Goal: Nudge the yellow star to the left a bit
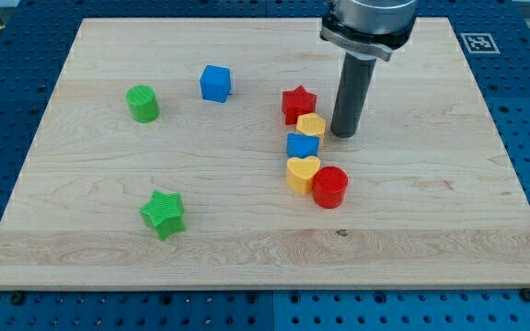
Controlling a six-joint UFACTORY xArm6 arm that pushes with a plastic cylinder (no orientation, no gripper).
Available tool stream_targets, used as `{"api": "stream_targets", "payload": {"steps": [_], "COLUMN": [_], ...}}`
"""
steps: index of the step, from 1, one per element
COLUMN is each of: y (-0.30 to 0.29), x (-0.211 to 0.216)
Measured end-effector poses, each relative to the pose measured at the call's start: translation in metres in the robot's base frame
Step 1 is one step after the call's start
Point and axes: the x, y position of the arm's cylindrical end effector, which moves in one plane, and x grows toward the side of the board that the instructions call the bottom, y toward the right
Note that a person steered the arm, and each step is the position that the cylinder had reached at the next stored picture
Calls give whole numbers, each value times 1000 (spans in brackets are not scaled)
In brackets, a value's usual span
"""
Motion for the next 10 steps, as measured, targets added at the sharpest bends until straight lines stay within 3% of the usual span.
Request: {"api": "stream_targets", "payload": {"steps": [10], "y": [-26], "x": [7]}}
